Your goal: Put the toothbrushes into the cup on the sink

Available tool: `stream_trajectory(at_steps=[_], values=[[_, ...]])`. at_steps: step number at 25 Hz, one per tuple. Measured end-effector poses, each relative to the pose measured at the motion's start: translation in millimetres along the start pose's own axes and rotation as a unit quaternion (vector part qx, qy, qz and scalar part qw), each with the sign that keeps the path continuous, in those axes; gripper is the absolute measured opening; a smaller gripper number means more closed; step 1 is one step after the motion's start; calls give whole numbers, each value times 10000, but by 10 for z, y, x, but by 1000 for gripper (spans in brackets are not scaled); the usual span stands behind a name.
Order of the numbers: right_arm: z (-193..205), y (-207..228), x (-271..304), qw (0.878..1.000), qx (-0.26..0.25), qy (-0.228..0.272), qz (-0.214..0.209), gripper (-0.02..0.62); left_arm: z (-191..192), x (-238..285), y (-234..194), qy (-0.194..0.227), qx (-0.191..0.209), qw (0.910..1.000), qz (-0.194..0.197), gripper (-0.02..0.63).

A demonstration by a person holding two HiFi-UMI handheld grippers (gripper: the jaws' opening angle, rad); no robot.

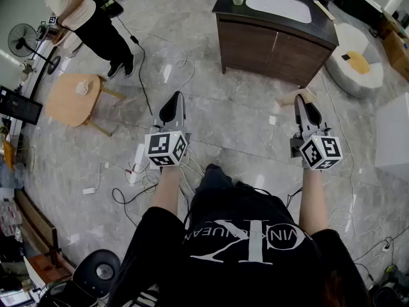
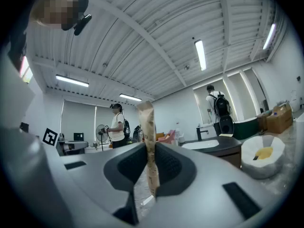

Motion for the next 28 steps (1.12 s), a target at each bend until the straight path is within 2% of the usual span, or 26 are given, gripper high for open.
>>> stream_trajectory(at_steps=[10,14,22,28], values=[[11,73,-22,10000,9,-31,-35,57,35,118,156,-8,-49,10000,66,11],[52,169,55,10000,60,-48,36,57,155,276,133,-137,-135,9997,129,11],[61,423,526,9994,132,-44,330,57,189,845,-99,-182,-129,9991,358,11],[113,522,1203,9990,145,-103,408,57,181,1418,-641,-183,-196,9990,345,11]])
Point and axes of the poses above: the fingertips, and each gripper's own axes: x forward along the fingers, y to its right, z out of its underside, the point moved 1 cm from there along -x, backward along the fingers, and after that the axes turned 2 degrees about x, right-handed, at the moved point
